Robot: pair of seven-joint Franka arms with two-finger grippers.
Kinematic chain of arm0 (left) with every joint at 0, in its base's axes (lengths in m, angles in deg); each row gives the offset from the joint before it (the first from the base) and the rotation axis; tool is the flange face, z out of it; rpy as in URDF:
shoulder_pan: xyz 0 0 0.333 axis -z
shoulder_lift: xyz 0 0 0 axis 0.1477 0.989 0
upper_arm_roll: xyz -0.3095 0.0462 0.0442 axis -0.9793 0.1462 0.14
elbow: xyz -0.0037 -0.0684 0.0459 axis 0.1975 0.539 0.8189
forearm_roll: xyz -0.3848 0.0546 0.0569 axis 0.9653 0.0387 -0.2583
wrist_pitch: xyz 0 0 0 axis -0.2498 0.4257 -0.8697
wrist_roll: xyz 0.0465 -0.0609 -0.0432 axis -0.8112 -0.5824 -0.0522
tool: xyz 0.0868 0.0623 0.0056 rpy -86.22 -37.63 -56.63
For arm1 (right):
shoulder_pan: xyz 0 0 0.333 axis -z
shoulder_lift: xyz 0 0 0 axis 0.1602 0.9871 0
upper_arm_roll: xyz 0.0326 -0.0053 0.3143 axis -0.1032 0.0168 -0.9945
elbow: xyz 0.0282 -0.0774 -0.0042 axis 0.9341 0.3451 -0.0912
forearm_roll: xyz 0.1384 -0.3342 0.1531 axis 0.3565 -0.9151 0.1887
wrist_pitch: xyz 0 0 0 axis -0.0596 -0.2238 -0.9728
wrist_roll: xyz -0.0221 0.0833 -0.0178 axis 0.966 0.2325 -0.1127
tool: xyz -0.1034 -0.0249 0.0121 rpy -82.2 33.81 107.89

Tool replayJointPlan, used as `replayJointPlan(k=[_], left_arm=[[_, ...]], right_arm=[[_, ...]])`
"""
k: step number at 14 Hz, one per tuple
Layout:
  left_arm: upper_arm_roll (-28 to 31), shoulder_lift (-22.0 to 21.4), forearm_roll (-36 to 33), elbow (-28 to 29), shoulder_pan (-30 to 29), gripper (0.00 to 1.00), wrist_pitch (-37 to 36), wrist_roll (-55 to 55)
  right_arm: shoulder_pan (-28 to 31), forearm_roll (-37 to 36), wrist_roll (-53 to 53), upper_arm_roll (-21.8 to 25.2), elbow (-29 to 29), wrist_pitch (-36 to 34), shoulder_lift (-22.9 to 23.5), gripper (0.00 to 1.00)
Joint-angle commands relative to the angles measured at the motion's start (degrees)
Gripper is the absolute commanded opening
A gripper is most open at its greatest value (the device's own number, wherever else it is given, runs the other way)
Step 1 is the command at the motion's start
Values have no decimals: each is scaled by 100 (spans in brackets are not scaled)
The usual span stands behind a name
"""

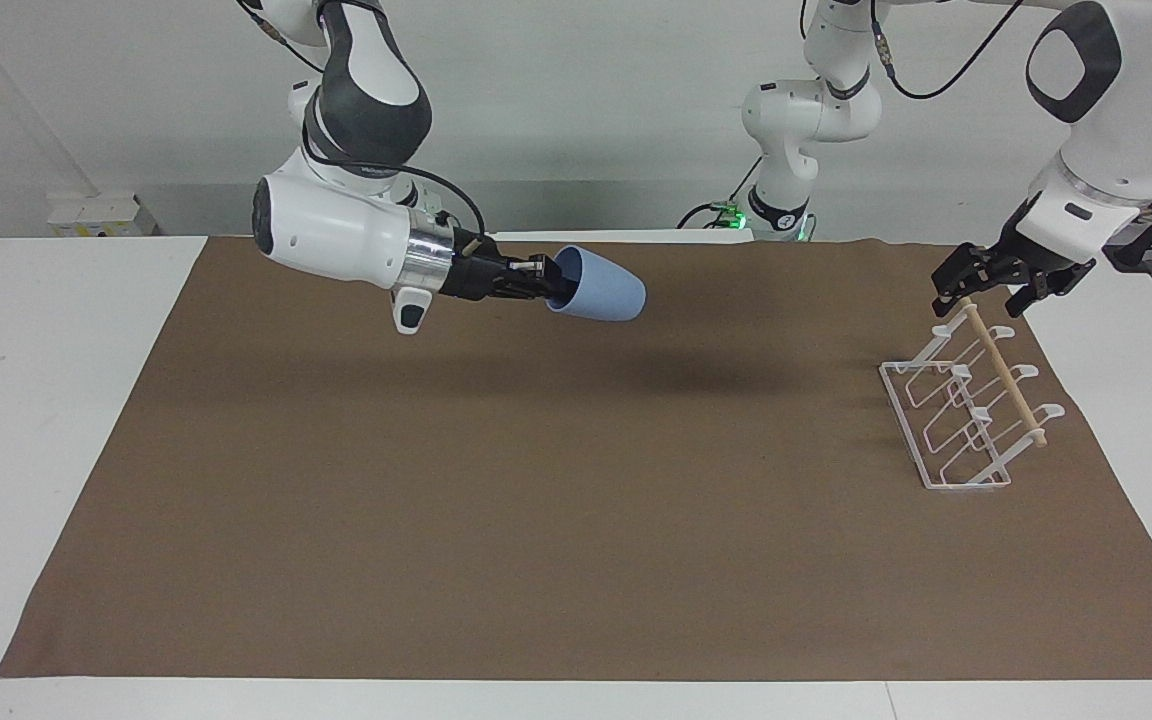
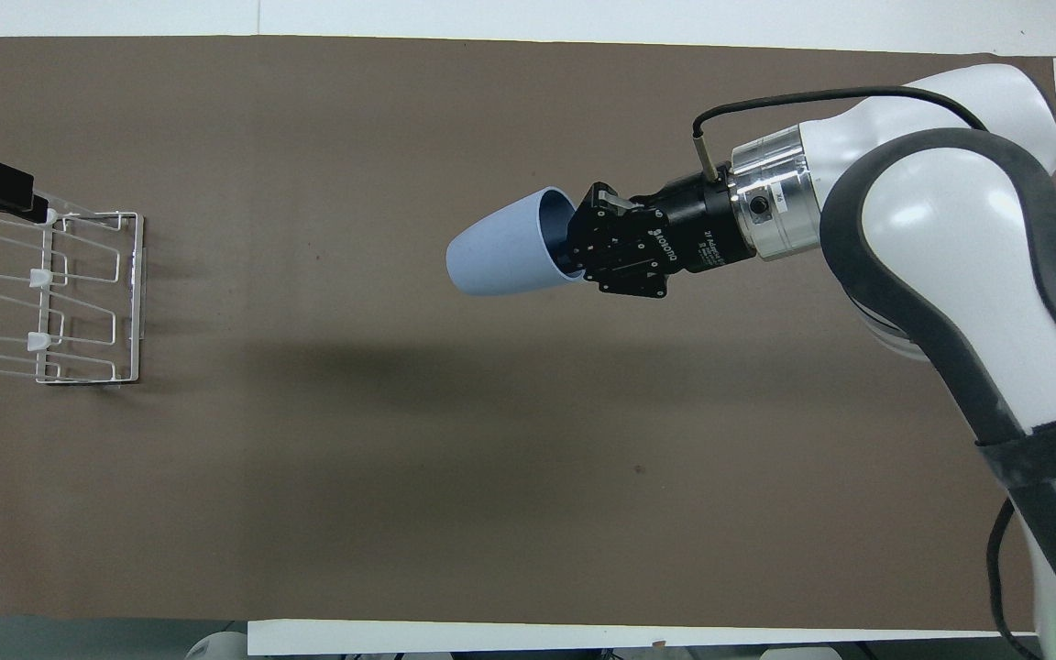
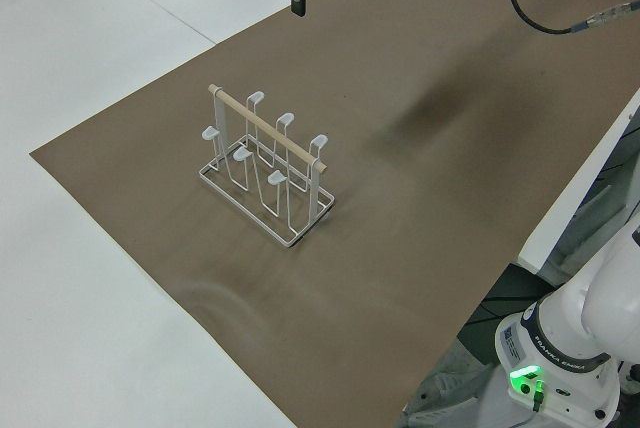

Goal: Hang cup on cup holder
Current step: 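Grasp the blue cup rim and lift it toward the table center, then hold the cup out while the left gripper reaches and grasps its base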

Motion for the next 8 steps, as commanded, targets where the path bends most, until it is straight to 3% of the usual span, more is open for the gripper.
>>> replayJointPlan(k=[1,3,5,8], left_arm=[[-51,-172,-95,112,-48,100,-62,81],[-34,-286,-95,313,-57,100,-228,369],[-87,-575,-17,874,39,100,-194,1157],[-113,-691,482,1149,609,100,332,3316]], right_arm=[[17,168,-37,-8,132,184,-92,0],[0,89,-20,-8,359,403,-154,0],[-175,97,-28,-17,421,614,-180,0],[-404,97,-37,-17,465,957,-180,0]])
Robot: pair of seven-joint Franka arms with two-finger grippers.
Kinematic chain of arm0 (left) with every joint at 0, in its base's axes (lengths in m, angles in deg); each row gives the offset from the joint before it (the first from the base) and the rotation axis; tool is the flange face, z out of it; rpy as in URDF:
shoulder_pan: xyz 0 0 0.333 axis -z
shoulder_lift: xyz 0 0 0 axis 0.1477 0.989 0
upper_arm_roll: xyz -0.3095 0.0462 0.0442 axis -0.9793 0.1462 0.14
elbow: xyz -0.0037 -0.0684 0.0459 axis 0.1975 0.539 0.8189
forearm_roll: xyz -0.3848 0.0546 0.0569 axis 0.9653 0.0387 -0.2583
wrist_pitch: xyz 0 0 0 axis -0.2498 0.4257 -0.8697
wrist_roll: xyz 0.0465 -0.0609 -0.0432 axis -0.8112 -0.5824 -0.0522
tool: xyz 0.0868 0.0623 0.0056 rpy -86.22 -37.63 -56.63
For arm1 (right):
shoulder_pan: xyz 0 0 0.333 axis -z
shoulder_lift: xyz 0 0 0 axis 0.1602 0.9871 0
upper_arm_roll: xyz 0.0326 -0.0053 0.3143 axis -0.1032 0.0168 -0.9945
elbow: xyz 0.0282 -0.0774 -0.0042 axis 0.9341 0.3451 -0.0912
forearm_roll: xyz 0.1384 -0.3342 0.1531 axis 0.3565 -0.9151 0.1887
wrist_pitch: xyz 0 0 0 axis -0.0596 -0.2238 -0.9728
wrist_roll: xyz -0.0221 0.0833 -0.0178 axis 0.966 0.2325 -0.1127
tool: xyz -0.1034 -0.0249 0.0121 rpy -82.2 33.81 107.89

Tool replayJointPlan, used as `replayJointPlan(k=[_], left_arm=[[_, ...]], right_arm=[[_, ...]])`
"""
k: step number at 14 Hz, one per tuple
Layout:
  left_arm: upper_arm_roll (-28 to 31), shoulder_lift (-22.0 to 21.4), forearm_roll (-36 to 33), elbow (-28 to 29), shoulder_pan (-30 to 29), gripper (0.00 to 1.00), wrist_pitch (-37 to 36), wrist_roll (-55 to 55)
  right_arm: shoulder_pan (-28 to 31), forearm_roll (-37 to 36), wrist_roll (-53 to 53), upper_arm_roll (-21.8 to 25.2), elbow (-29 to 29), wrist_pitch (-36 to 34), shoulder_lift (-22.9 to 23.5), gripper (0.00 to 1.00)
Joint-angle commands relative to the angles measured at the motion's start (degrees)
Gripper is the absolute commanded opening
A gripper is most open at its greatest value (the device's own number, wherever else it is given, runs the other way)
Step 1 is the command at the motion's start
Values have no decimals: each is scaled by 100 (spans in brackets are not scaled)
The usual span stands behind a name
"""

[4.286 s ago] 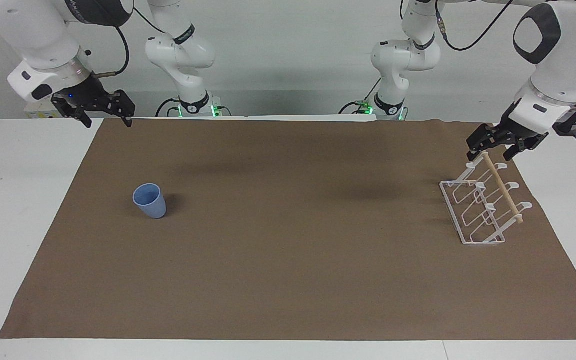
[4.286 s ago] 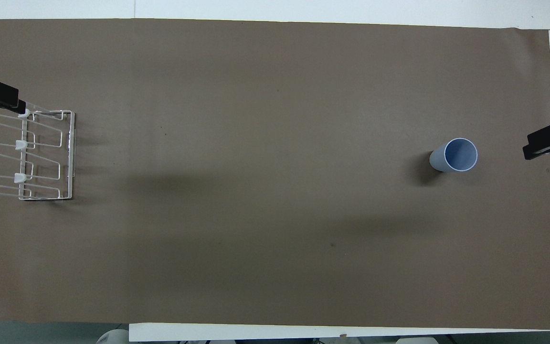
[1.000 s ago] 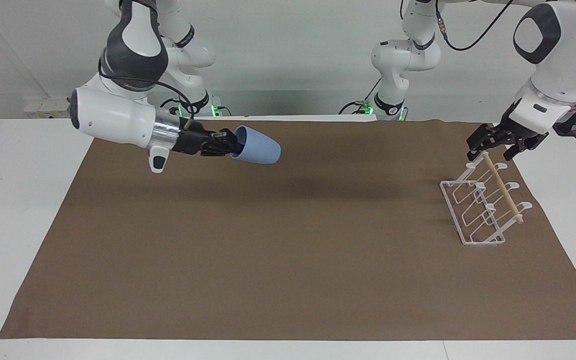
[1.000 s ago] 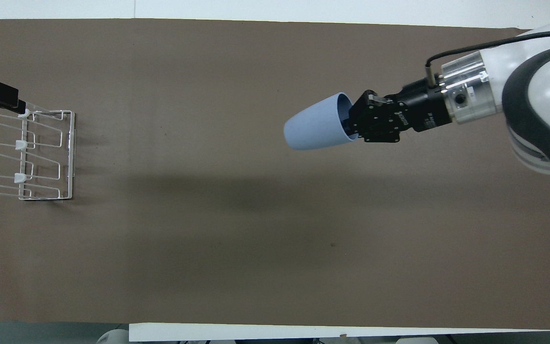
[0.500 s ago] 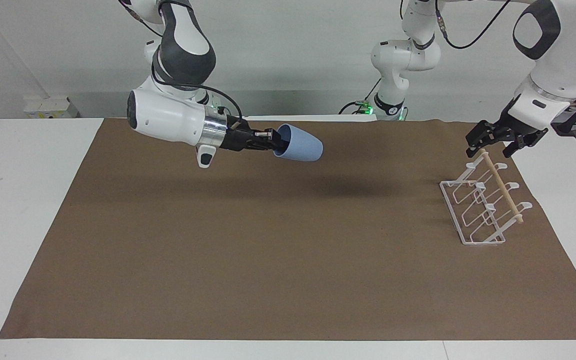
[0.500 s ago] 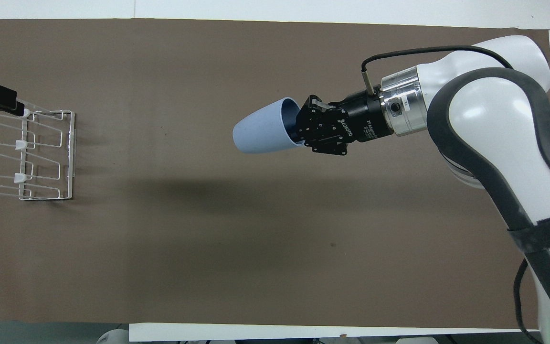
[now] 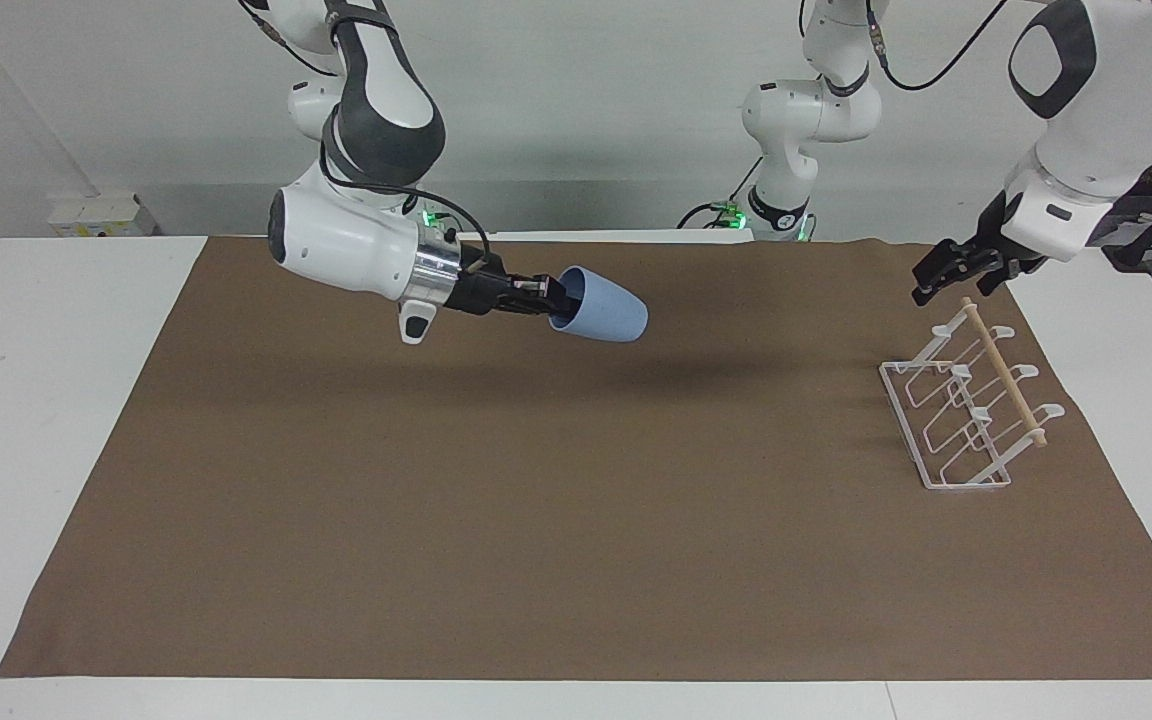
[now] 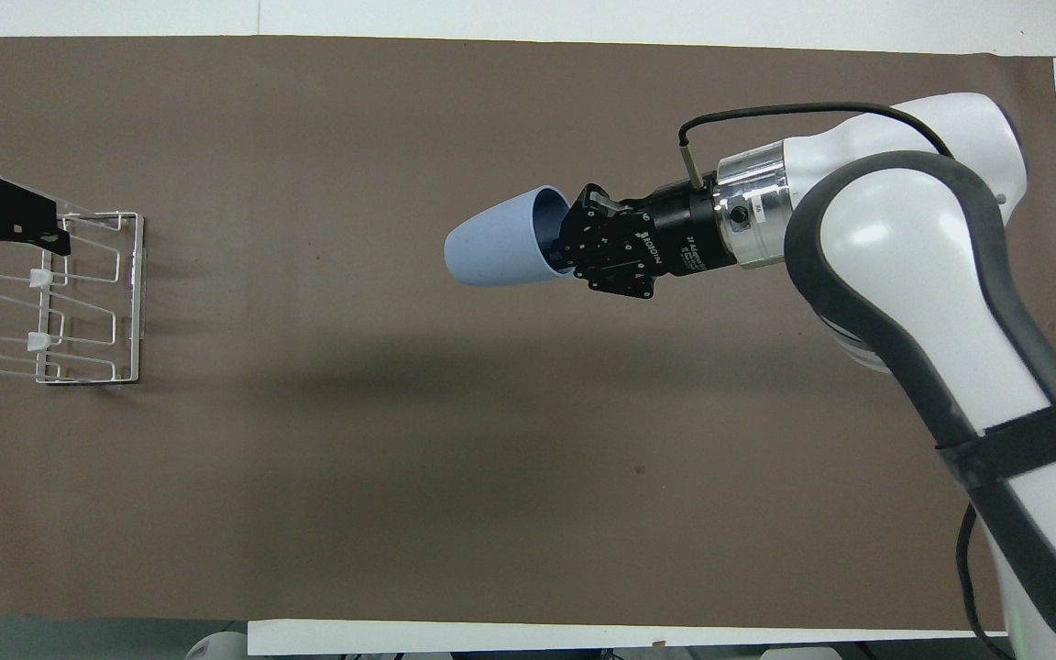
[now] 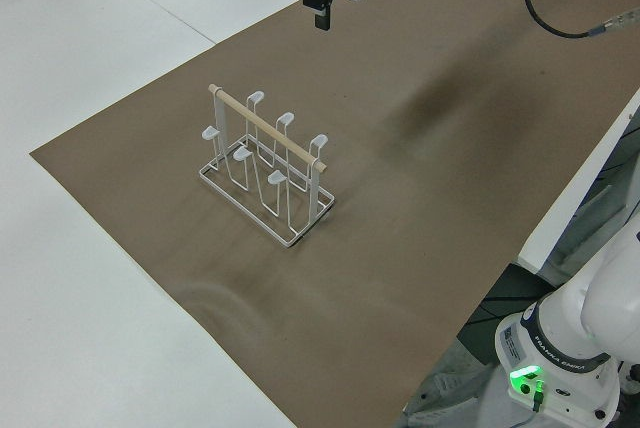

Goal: Hang cup on cup holder
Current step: 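Hold the cup out while the left gripper reaches and grasps its base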

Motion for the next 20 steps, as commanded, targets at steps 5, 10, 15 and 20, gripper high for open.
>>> replayJointPlan(k=[5,10,15,20], left_arm=[[-35,-214,1752,694,1083,100,1288,5087],[-35,-83,2896,1196,1593,100,2642,6972],[-44,146,3223,1187,2138,100,2925,7773],[-44,181,3223,1178,2595,100,3495,8230]], right_arm=[[-179,58,-37,-11,220,279,-179,0],[-197,58,-28,-11,369,341,-231,0],[-197,58,-19,-11,387,350,-231,0],[-197,58,-19,-11,387,350,-231,0]])
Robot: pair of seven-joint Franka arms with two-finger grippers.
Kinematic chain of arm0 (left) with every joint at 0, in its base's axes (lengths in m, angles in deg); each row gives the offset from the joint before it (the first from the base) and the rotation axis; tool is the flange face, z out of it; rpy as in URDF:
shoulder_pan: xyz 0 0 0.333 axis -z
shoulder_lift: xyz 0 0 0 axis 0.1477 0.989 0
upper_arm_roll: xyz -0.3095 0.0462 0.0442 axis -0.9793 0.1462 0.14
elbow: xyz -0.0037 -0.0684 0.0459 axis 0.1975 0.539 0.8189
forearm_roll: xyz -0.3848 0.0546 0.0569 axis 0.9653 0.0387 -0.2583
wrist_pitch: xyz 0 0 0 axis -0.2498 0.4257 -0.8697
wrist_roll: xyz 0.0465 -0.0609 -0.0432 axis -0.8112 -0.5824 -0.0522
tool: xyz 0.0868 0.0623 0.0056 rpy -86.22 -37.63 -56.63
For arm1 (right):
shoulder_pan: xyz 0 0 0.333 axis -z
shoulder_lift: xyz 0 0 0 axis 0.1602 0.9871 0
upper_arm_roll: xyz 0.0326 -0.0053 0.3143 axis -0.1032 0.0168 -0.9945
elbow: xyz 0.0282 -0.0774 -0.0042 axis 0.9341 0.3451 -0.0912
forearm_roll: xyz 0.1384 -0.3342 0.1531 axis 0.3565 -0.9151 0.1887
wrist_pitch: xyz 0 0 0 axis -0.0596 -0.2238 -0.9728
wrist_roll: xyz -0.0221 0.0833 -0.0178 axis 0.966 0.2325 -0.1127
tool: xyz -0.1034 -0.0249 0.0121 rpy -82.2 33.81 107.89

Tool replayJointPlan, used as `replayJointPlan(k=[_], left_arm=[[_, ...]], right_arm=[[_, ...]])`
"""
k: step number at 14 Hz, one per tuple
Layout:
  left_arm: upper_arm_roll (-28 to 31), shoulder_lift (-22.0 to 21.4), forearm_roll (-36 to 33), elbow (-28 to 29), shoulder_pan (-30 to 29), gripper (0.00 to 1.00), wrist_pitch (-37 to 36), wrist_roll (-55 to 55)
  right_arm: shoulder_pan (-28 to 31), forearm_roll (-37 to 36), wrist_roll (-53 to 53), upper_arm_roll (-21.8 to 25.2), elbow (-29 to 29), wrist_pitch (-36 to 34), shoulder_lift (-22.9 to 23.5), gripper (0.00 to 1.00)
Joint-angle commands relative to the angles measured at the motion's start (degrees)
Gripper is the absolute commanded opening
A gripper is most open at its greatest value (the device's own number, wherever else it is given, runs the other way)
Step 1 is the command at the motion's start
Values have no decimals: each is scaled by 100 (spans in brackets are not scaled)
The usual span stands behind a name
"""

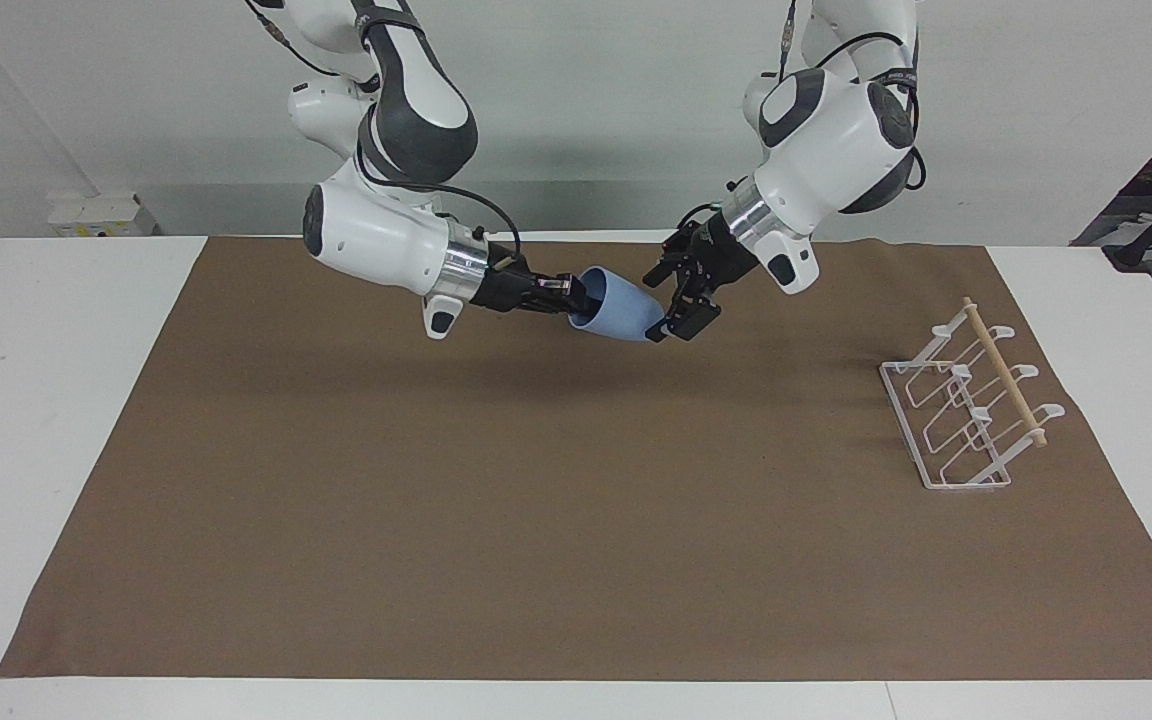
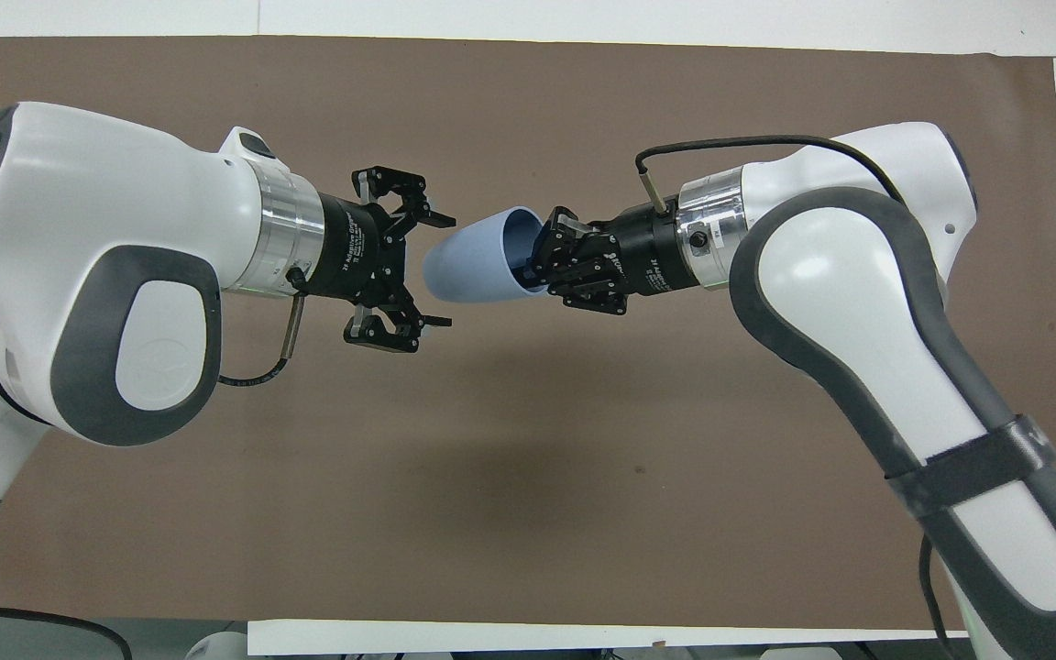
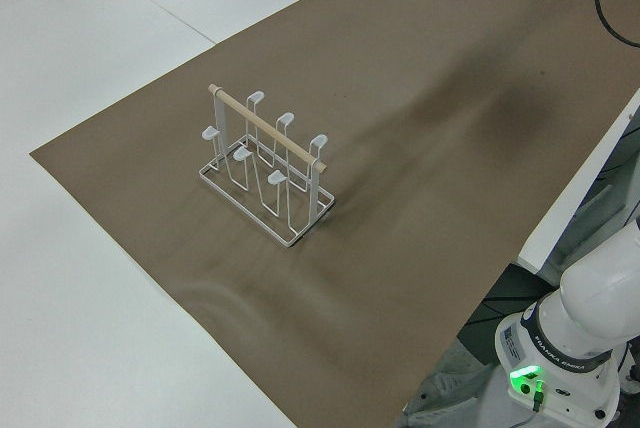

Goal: Hang cup on cup holder
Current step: 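Hold the cup out while the left gripper reaches and grasps its base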

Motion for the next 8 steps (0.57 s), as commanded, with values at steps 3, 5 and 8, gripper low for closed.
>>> replayJointPlan(k=[3,5,8], left_arm=[[54,101,94,84,375,100,661,430],[46,180,94,84,393,100,819,535],[46,268,103,49,498,85,952,719]], right_arm=[[-13,58,-18,-13,157,118,-156,0],[-13,49,-18,-13,157,118,-156,0],[-13,49,-18,-13,157,118,-156,0]])
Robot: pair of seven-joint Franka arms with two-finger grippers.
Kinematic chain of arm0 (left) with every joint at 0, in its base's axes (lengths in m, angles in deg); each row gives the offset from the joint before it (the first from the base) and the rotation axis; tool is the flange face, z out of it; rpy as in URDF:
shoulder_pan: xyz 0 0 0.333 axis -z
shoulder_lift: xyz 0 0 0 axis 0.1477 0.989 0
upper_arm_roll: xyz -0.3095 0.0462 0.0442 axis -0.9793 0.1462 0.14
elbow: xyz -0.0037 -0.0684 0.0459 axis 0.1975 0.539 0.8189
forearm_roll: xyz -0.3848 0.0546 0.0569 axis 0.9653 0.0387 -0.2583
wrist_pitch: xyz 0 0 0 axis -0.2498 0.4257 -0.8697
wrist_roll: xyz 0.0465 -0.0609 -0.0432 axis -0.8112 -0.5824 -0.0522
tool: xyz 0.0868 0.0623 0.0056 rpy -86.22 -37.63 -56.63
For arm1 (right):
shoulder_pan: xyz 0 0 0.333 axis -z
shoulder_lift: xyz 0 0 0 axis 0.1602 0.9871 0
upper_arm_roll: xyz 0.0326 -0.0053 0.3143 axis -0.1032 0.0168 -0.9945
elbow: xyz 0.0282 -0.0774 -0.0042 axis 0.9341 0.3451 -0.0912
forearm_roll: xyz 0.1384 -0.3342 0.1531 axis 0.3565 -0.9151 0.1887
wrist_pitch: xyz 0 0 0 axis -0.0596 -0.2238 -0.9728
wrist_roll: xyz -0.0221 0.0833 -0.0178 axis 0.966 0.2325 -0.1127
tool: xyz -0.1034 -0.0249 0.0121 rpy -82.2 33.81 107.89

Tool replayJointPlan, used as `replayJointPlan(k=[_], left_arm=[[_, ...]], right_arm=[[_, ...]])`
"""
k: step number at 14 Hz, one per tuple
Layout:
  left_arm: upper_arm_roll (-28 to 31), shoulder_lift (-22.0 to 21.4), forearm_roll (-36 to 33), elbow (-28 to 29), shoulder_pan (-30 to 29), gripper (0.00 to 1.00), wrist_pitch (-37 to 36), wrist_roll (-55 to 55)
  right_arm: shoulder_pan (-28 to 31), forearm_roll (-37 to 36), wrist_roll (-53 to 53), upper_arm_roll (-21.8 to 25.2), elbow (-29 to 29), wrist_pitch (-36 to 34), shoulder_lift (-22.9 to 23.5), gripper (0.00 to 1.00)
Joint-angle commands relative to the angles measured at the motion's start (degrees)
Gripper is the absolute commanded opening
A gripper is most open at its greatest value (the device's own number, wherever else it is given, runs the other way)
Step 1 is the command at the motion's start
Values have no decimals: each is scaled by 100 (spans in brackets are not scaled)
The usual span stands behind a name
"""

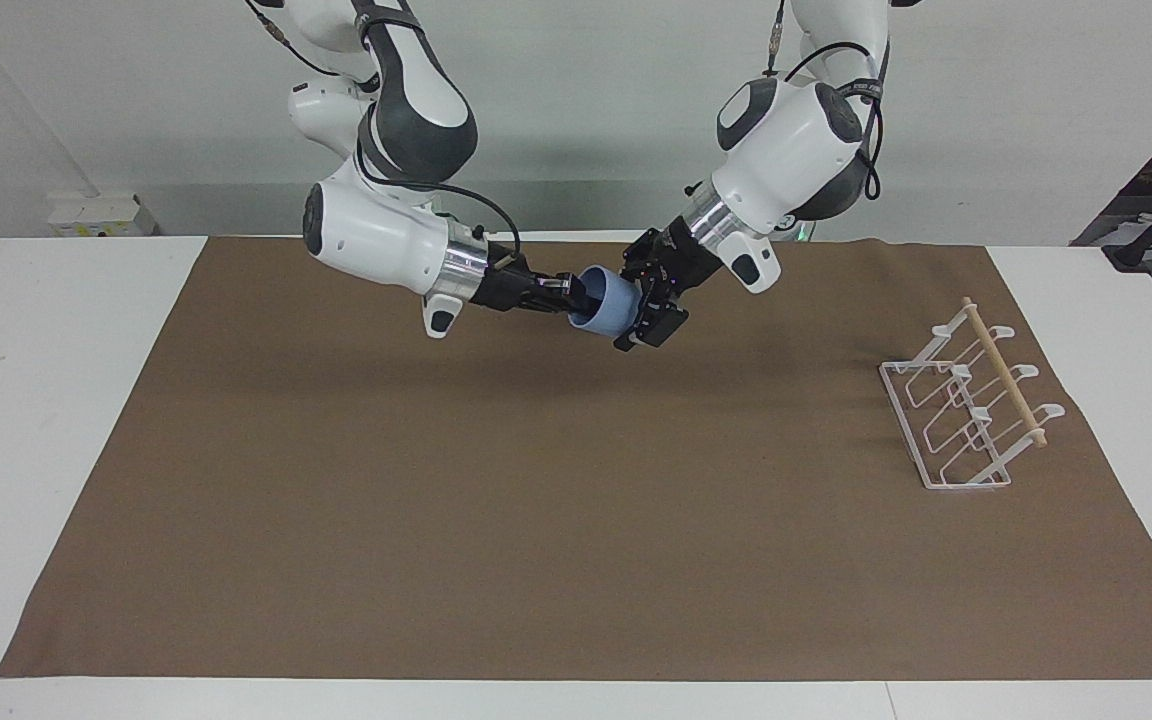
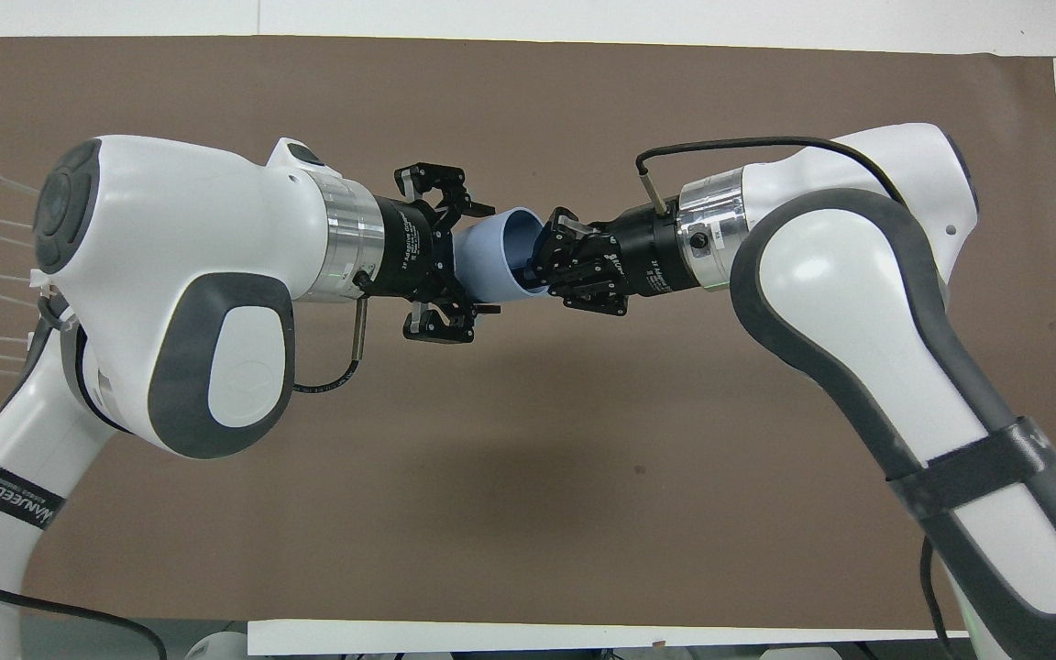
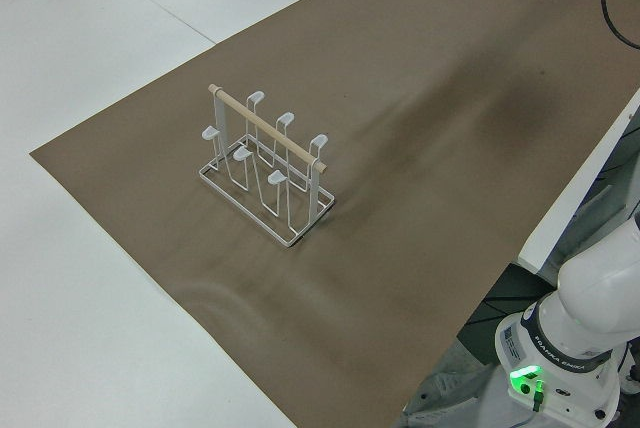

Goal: Hang cup on cup holder
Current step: 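Open the right gripper and withdraw while the left gripper holds the cup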

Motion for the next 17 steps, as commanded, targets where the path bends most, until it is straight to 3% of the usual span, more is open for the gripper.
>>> replayJointPlan(k=[1,3,4,6,7,8,12,15,17], left_arm=[[47,23,90,28,121,67,175,180],[55,32,72,-16,129,46,131,172],[55,32,28,-42,129,29,104,128],[55,41,37,-130,121,29,104,163],[64,41,37,-139,103,29,95,206],[64,32,37,-148,77,29,87,224],[108,23,-181,-218,33,29,-150,347],[126,6,-1339,-209,-246,29,-649,453],[126,-3,-2488,-253,-476,29,-1194,453]], right_arm=[[-13,49,-18,-13,143,117,-139,0],[-13,58,-18,-13,143,117,-139,1],[-13,58,-18,-13,143,117,-139,2],[-13,58,-18,-13,143,117,-139,7],[-13,49,-18,-13,143,109,-139,26],[-13,58,-27,-13,126,117,-139,97],[162,-151,-18,49,73,56,-401,99],[556,-2053,-1,58,64,74,-841,99],[925,-3005,43,58,64,-206,-1008,99]])
